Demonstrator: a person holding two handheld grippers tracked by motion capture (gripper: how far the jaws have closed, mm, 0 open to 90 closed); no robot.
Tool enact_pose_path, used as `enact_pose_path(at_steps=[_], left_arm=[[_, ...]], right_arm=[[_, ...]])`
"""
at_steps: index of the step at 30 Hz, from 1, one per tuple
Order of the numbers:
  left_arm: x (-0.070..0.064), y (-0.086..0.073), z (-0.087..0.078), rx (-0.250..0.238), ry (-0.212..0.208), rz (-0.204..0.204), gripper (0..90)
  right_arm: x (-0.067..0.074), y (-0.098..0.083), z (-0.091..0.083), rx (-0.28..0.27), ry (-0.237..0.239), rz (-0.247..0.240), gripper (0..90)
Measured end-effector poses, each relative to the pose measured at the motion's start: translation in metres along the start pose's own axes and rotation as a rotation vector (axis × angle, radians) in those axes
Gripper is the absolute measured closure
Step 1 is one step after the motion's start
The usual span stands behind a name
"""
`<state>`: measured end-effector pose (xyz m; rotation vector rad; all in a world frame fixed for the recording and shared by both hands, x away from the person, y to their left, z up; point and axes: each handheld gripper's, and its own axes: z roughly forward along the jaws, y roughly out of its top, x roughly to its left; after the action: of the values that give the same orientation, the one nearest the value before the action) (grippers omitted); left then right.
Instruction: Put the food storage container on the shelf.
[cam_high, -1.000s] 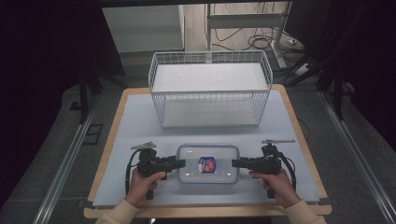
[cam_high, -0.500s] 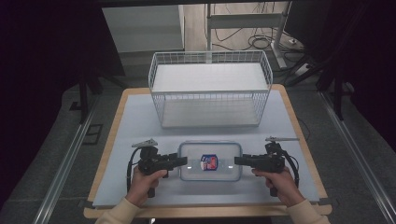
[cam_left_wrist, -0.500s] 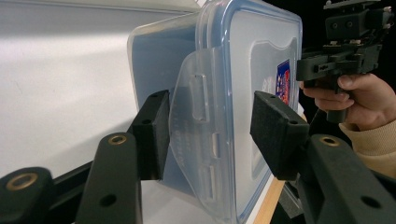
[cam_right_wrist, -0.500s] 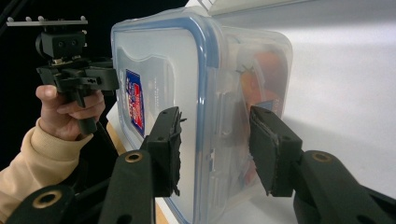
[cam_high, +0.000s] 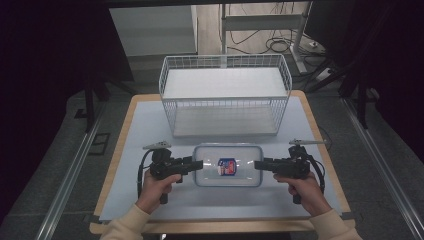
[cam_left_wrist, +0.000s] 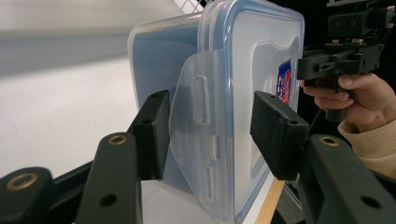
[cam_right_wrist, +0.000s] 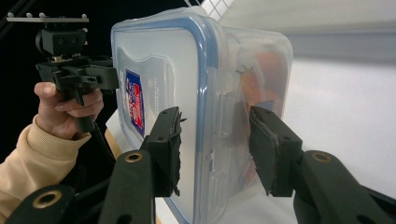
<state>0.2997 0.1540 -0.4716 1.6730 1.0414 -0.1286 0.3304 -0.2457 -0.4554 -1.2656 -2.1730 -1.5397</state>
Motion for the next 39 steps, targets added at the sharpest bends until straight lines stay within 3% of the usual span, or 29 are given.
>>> enact_pose_path(at_steps=[9,23,39], left_arm=[[-0.007,0.028,-0.008,-0.035,0.009,0.032,49.2],[-0.016,0.055,-0.013,-0.07,0.013,0.063,49.2],[-0.025,0.099,-0.016,-0.104,0.017,0.112,49.3]], right_arm=[[0.008,0.026,-0.004,-0.022,0.001,-0.048,55.1],[0.018,0.057,-0.014,-0.057,-0.005,-0.112,54.9],[0.025,0.094,-0.025,-0.092,-0.008,-0.136,54.7]])
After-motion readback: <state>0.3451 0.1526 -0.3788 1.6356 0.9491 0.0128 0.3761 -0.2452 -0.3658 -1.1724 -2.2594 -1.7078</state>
